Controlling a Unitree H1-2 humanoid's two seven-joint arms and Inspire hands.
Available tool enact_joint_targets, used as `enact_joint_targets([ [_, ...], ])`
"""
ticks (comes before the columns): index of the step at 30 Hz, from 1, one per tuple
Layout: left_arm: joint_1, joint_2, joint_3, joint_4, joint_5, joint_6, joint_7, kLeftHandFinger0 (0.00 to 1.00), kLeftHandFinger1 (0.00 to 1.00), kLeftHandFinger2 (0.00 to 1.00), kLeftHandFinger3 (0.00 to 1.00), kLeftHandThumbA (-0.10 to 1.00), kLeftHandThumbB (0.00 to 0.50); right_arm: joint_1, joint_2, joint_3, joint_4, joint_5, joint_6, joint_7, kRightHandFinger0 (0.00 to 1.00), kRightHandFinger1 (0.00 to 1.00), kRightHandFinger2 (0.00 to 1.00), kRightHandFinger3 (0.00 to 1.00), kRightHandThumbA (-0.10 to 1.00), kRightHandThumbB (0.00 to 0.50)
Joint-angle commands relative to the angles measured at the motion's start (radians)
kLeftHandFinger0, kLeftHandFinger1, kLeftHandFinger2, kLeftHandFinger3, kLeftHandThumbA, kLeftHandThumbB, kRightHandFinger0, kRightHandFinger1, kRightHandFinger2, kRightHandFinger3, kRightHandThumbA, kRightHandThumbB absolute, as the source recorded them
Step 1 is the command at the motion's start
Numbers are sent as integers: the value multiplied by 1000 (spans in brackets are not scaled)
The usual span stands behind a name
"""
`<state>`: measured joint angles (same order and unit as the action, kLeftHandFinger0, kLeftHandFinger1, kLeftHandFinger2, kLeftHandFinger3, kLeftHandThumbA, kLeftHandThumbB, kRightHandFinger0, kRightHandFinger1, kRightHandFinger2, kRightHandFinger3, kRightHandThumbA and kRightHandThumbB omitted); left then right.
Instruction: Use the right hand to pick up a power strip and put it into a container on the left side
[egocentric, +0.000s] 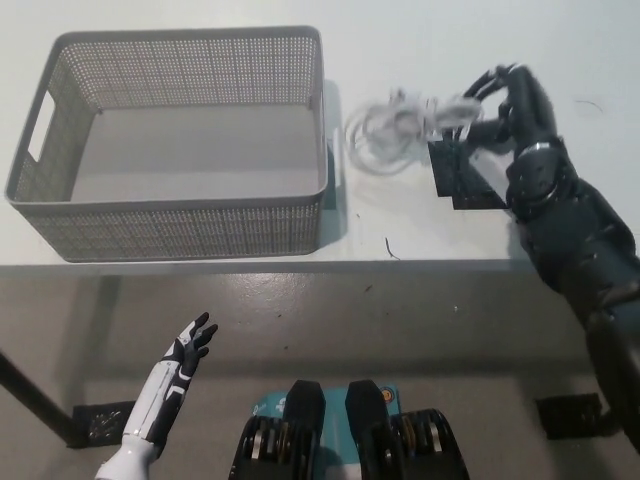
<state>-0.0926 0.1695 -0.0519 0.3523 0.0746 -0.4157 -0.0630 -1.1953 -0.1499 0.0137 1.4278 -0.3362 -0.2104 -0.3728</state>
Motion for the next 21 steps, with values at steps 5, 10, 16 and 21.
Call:
enact_joint_targets([
  [5, -5, 39, -6, -34, 23, -54, -5, 1000, 1000, 908, 1000, 1000, 168, -234, -10, -162, -46, 168, -187, -245, 0, 7, 406, 427, -100, 126],
  [10, 4, 39, -10, -39, 24, -54, 0, 1000, 988, 882, 1000, 1000, 153, -255, -14, -209, -51, 206, -244, -234, 0, 28, 417, 439, -100, 111],
  [16, 18, 39, -14, -43, 20, -54, 1, 1000, 973, 848, 1000, 1000, 139, -263, -13, -267, -81, 263, -260, -205, 0, 97, 467, 486, -100, 101],
  [21, 24, 38, -14, -41, 21, -54, 2, 1000, 963, 830, 1000, 1000, 160, -261, 3, -259, -132, 275, -260, -200, 0, 118, 466, 456, -73, 115],
])
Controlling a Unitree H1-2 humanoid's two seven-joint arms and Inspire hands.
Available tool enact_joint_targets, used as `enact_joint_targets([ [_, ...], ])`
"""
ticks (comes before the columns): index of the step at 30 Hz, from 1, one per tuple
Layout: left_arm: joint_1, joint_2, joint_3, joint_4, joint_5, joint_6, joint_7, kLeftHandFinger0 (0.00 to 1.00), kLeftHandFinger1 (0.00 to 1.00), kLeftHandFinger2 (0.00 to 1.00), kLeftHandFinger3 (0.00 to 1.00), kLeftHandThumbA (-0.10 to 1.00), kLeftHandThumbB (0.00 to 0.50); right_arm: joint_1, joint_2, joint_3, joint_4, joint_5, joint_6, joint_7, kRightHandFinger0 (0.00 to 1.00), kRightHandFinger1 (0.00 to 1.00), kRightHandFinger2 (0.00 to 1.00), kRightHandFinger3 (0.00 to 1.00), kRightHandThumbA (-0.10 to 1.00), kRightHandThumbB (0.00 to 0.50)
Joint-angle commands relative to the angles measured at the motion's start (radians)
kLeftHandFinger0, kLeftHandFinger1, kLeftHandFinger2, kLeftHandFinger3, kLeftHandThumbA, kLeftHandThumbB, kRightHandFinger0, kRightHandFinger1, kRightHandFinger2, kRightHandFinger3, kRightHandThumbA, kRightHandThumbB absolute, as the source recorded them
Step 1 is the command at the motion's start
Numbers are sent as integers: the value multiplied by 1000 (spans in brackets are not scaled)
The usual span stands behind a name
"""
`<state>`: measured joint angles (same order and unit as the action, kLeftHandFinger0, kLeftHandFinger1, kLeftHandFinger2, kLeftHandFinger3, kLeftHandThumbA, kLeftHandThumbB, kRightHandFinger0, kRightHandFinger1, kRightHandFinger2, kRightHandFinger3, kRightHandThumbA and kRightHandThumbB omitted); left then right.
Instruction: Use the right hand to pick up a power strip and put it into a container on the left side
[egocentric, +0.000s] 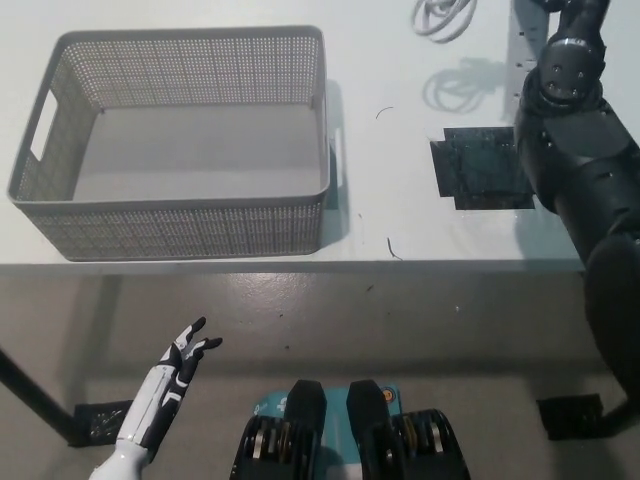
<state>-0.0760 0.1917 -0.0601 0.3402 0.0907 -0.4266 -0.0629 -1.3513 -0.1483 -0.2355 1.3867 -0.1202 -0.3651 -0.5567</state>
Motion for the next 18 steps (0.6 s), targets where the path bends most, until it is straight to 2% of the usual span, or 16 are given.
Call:
enact_joint_targets([
  [1, 7, 15, -5, -27, 6, -43, 4, 1000, 959, 825, 1000, 1000, 165, -106, 4, -4, -109, 60, -105, -8, 0, 133, 466, 441, -49, 109],
  [3, 13, 14, -4, -27, 2, -43, 1, 1000, 958, 823, 1000, 1000, 172, -96, 12, 13, -147, 52, -105, -7, 0, 157, 487, 429, -97, 119],
  [6, 20, 14, -2, -28, 1, -43, 0, 1000, 957, 819, 1000, 1000, 169, -98, 30, 41, -194, 30, -105, -47, 0, 166, 500, 473, -100, 132],
  [7, 22, 15, -2, -30, 1, -43, 0, 1000, 956, 816, 1000, 1000, 165, -106, 39, 50, -203, 23, -105, -64, 0, 158, 495, 460, -100, 113],
  [8, 24, 16, -3, -32, 3, -43, 0, 1000, 952, 813, 1000, 1000, 159, -116, 48, 60, -207, 12, -105, -88, 0, 137, 472, 440, -100, 118],
  [9, 25, 17, -4, -33, 5, -43, 1, 1000, 942, 807, 1000, 1000, 158, -122, 56, 60, -219, 21, -105, -78, 0, 72, 414, 417, -100, 106],
  [10, 28, 17, -5, -33, 6, -43, 1, 1000, 940, 807, 1000, 1000, 158, -120, 62, 58, -235, 35, -105, -63, 0, 58, 405, 415, -100, 91],
  [11, 29, 16, -5, -33, 6, -43, 1, 1000, 939, 806, 1000, 1000, 152, -122, 71, 55, -251, 45, -105, -58, 0, 60, 411, 412, -100, 109],
  [13, 32, 15, -7, -36, 4, -43, -2, 1000, 939, 805, 1000, 1000, 147, -131, 89, 49, -271, 60, -105, -53, 0, 62, 429, 453, -100, 106],
  [14, 33, 17, -10, -34, 5, -43, -3, 1000, 938, 805, 1000, 1000, 145, -143, 95, 53, -260, 55, -105, -56, 0, 69, 438, 472, -100, 89],
  [17, 34, 16, -15, -33, 12, -43, 0, 1000, 934, 804, 1000, 1000, 139, -172, 123, 54, -261, 63, -105, -50, 0, 20, 432, 598, -90, 81],
  [18, 35, 15, -14, -34, 11, -43, -1, 1000, 937, 809, 1000, 1000, 139, -184, 136, 56, -259, 64, -105, -51, 0, 8, 446, 654, -43, 74],
])
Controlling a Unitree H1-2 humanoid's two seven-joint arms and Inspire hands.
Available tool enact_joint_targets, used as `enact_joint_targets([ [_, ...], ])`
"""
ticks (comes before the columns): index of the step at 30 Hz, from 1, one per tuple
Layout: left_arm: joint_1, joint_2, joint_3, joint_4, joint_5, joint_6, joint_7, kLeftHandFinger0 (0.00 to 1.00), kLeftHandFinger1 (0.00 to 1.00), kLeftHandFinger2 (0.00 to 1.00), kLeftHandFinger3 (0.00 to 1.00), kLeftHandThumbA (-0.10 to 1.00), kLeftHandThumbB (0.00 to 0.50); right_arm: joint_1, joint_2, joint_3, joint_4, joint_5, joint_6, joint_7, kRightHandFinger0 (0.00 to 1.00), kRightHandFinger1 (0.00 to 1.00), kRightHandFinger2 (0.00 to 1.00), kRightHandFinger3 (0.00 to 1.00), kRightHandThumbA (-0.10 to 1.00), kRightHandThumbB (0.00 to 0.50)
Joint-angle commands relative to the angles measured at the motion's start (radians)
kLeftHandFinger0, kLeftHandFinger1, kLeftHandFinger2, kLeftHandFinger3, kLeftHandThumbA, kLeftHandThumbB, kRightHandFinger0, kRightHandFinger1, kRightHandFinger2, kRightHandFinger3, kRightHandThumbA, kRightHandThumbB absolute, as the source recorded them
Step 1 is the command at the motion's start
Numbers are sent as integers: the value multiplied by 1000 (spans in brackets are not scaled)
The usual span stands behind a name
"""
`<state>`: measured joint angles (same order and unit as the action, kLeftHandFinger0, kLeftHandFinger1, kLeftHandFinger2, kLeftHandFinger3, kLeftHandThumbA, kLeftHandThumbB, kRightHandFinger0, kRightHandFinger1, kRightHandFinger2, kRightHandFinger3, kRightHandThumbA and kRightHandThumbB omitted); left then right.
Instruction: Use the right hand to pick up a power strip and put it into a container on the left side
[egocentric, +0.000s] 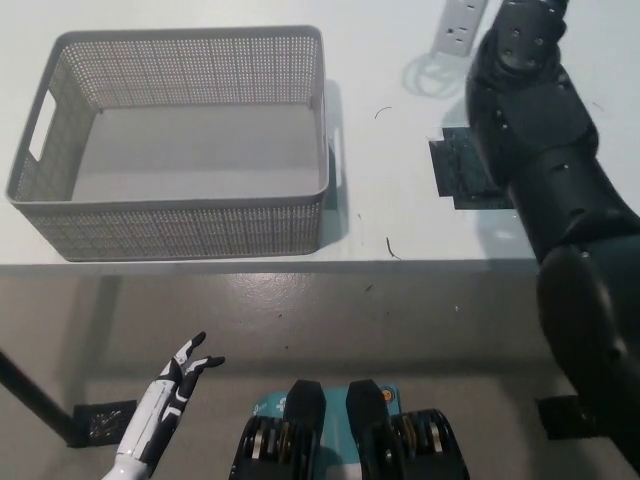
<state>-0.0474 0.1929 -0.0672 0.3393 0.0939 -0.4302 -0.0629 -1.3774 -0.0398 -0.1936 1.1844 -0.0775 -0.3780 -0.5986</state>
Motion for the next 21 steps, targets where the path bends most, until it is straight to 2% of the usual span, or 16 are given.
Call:
enact_joint_targets([
  [1, 8, 14, -7, -34, 3, -40, -5, 1000, 938, 810, 1000, 1000, 139, -170, 37, 19, -46, 12, -92, -22, 0, 6, 446, 674, -17, 72],
  [3, 10, 16, -9, -38, -1, -40, -9, 1000, 937, 808, 1000, 1000, 142, -200, 60, 42, -24, -28, -79, -84, 0, 0, 440, 689, -1, 65],
  [5, 10, 18, -13, -39, 6, -40, -6, 1000, 932, 805, 1000, 1000, 139, -214, 82, 43, -16, -20, -92, -94, 0, 0, 442, 676, -59, 61],
  [7, 6, 20, -17, -34, 13, -40, -2, 1000, 935, 806, 1000, 1000, 142, -232, 103, 52, 5, -24, -92, -119, 0, 17, 463, 659, -59, 64],
  [11, 7, 19, -21, -36, 0, -40, -17, 1000, 941, 808, 1000, 1000, 147, -249, 135, 75, 52, -28, -89, -132, 0, 49, 495, 699, -52, 68],
  [12, 4, 22, -24, -36, -3, -40, -19, 1000, 940, 809, 1000, 1000, 139, -255, 148, 79, 65, -23, -82, -131, 0, 55, 500, 704, -15, 69],
  [14, 0, 24, -30, -34, 4, -40, -16, 1000, 939, 811, 1000, 1000, 141, -255, 166, 68, 65, 9, -92, -93, 0, 15, 475, 678, -80, 43],
  [17, -4, 23, -32, -30, -5, -40, -25, 1000, 951, 839, 1000, 1000, 147, -265, 200, 82, 115, -3, -92, -115, 0, 16, 468, 664, -100, 72],
  [18, -5, 23, -33, -31, -5, -40, -25, 1000, 951, 842, 1000, 1000, 147, -267, 206, 82, 127, -1, -92, -115, 0, 11, 463, 642, -100, 71],
  [20, -6, 21, -37, -32, -7, -40, -27, 1000, 961, 858, 1000, 1000, 146, -271, 223, 65, 149, 25, -88, -98, 0, 0, 393, 521, -100, 74],
  [21, -8, 21, -38, -33, -7, -40, -27, 1000, 966, 868, 1000, 1000, 148, -272, 232, 61, 162, 32, -79, -86, 0, 0, 379, 508, -100, 69],
])
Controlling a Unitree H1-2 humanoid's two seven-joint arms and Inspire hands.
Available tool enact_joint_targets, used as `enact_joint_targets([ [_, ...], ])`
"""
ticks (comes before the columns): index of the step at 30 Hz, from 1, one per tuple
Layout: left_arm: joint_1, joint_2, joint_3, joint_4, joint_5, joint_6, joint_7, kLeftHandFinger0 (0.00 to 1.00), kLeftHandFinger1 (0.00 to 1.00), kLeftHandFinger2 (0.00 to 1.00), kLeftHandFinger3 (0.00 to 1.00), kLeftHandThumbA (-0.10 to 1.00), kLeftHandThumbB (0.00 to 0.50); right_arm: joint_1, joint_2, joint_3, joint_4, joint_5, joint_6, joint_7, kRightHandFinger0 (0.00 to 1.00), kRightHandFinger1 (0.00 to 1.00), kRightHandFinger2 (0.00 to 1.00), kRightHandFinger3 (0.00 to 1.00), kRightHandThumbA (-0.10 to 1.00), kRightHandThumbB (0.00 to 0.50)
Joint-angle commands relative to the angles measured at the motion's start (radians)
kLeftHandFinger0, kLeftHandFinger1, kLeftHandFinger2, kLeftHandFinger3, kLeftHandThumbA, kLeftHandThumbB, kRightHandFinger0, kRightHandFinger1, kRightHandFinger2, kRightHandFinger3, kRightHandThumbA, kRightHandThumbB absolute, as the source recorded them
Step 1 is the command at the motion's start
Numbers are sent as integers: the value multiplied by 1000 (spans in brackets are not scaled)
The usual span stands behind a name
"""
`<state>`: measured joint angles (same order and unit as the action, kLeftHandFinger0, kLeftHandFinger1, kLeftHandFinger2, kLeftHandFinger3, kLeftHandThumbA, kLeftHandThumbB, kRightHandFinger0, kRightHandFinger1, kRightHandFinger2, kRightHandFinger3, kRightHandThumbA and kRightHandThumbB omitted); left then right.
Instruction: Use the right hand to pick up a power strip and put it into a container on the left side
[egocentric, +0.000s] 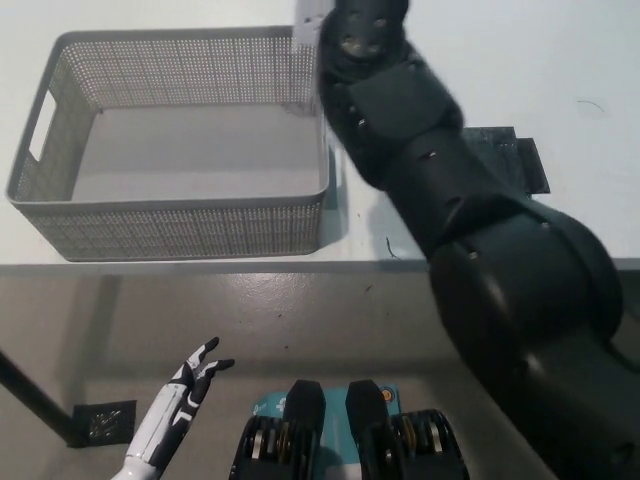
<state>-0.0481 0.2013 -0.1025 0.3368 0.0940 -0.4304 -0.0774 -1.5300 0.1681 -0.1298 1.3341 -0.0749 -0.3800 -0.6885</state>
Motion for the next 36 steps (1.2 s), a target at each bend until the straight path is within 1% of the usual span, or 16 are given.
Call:
enact_joint_targets([
  [1, -10, 15, -5, -29, 0, -40, -8, 1000, 963, 877, 1000, 1000, 140, -116, 33, -1, 21, 31, -78, 13, 0, 0, 343, 482, -100, 52],
  [3, -15, 17, -7, -28, -4, -40, -12, 1000, 967, 885, 1000, 1000, 136, -111, 42, 49, 44, -23, -46, -33, 4, 2, 322, 384, -100, 56],
  [4, -13, 14, -4, -29, -12, -40, -16, 1000, 971, 888, 1000, 1000, 146, -110, 59, 14, 51, 25, -25, 6, 112, 114, 360, 316, -100, 69],
  [6, -14, 14, -2, -33, -13, -40, -21, 1000, 987, 896, 1000, 1000, 154, -98, 75, -2, 60, 56, -37, 53, 1, 3, 233, 335, -100, 89],
  [7, -14, 14, -1, -36, -13, -40, -23, 1000, 988, 897, 1000, 1000, 154, -89, 82, -10, 66, 71, -37, 87, 0, 1, 256, 287, -100, 82],
  [9, -15, 14, -1, -40, -7, -40, -23, 1000, 992, 901, 1000, 1000, 152, -64, 94, 5, 75, 59, -55, 119, 0, 65, 461, 408, -100, 69],
  [12, -19, 17, -5, -45, 5, -40, -20, 1000, 991, 905, 1000, 1000, 144, -39, 98, 59, 90, 10, -9, 147, 0, 105, 517, 556, -100, 54],
  [14, -21, 18, -6, -43, 12, -40, -16, 1000, 989, 905, 1000, 1000, 145, -31, 96, 95, 98, -14, 50, 179, 0, 99, 475, 470, 12, 96],
  [15, -21, 18, -6, -44, 12, -40, -16, 1000, 983, 902, 1000, 1000, 142, -25, 92, 119, 102, -25, 82, 207, 41, 163, 520, 488, 139, 164],
  [16, -22, 19, -7, -45, 13, -40, -17, 1000, 981, 905, 1000, 1000, 143, -19, 86, 148, 105, -41, 111, 259, 154, 323, 718, 686, 236, 251],
  [17, -23, 21, -9, -45, 16, -40, -17, 1000, 980, 906, 1000, 1000, 142, -16, 79, 168, 107, -45, 133, 314, 503, 683, 891, 918, 417, 327],
  [18, -27, 21, -10, -42, 16, -40, -17, 1000, 979, 906, 1000, 1000, 144, -12, 64, 197, 112, -53, 177, 441, 989, 1000, 1000, 1000, 579, 441],
  [20, -31, 22, -11, -41, 18, -40, -19, 1000, 980, 902, 1000, 1000, 153, -11, 45, 255, 118, -92, 230, 529, 1000, 1000, 1000, 1000, 695, 497],
  [22, -35, 23, -11, -42, 21, -40, -20, 1000, 976, 895, 1000, 1000, 165, -7, 30, 304, 120, -122, 245, 584, 1000, 1000, 1000, 1000, 774, 500],
  [34, -49, 18, -6, -40, 14, -31, -32, 1000, 971, 886, 1000, 1000, 205, -51, -39, 506, 108, -218, 294, 686, 1000, 1000, 1000, 1000, 798, 500],
  [36, -51, 18, -7, -37, 18, -38, -31, 1000, 962, 880, 1000, 1000, 201, -61, -64, 516, 97, -210, 276, 695, 1000, 1000, 1000, 1000, 877, 500],
])
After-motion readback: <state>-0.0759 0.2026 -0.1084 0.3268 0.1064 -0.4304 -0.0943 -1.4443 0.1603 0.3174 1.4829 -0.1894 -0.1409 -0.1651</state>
